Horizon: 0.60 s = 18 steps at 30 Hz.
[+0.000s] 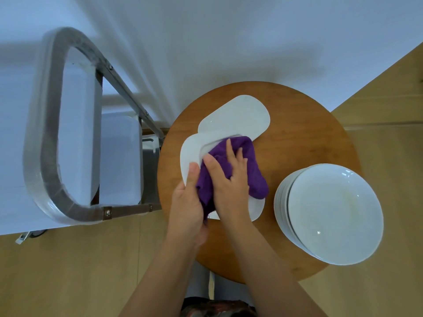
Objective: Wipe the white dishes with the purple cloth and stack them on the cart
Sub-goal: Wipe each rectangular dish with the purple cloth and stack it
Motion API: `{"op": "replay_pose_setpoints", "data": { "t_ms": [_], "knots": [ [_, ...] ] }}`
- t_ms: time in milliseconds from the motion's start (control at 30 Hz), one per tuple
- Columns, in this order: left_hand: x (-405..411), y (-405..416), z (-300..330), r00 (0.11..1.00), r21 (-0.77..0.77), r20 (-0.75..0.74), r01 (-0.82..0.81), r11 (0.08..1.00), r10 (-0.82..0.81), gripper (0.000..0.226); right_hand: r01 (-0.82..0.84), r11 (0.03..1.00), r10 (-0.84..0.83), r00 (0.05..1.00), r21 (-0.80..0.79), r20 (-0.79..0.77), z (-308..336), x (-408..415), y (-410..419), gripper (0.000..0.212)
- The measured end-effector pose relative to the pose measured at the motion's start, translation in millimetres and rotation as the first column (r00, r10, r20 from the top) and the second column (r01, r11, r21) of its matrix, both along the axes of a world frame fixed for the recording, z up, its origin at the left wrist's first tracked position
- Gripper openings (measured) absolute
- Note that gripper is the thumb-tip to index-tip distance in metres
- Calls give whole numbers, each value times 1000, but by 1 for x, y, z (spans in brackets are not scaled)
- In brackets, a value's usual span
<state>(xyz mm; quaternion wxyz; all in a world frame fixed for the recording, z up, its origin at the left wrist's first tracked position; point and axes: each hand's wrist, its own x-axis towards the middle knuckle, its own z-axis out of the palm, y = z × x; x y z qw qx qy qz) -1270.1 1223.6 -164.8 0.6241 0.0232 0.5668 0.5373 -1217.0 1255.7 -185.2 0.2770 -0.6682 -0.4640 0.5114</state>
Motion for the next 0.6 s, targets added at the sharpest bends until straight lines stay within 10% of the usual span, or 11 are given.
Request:
{"op": "replay_pose_setpoints", "data": {
  "t_ms": [200, 600],
  "knots": [
    [-3, -2, 6, 967, 84, 254, -58, 995, 36, 54, 61, 998, -60, 989, -2, -138, 7, -15, -15, 71],
    [-12, -5, -1, 963, 169, 270, -54, 984, 7, 55, 364, 921, -387, 900, -140, -199, -21, 21, 7, 65]
  ]
}}
